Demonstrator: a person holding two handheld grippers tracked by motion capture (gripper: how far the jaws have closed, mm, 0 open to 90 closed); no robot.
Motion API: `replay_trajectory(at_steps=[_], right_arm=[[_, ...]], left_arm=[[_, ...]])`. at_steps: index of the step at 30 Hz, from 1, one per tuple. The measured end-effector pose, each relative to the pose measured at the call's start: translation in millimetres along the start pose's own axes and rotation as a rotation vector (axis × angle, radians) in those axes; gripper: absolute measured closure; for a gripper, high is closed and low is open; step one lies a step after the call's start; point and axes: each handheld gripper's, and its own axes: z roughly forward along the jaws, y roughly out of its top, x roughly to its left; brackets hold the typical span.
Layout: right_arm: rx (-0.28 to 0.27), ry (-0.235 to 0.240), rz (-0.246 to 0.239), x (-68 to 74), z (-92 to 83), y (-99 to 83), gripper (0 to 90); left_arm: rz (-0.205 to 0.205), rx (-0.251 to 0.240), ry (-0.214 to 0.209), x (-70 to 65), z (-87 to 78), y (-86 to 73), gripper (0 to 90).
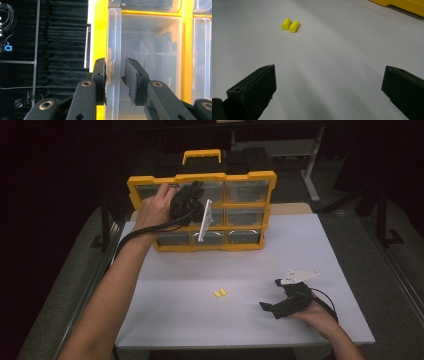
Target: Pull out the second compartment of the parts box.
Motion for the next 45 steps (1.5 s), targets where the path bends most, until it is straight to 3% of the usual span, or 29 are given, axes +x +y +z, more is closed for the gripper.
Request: replay_trajectory(at_steps=[14,45], right_arm=[[-0.001,0.001,0.001,0.3,0.0,0.0,0.0],[-0.001,0.000,0.005,0.3,-0.2,-0.6,0.0]], left_arm=[[0.016,0.008,0.013,0.6,-0.1,0.1,79.1],[0.016,-0.019,0.026,-1.6,-17.9,2.0,79.7]])
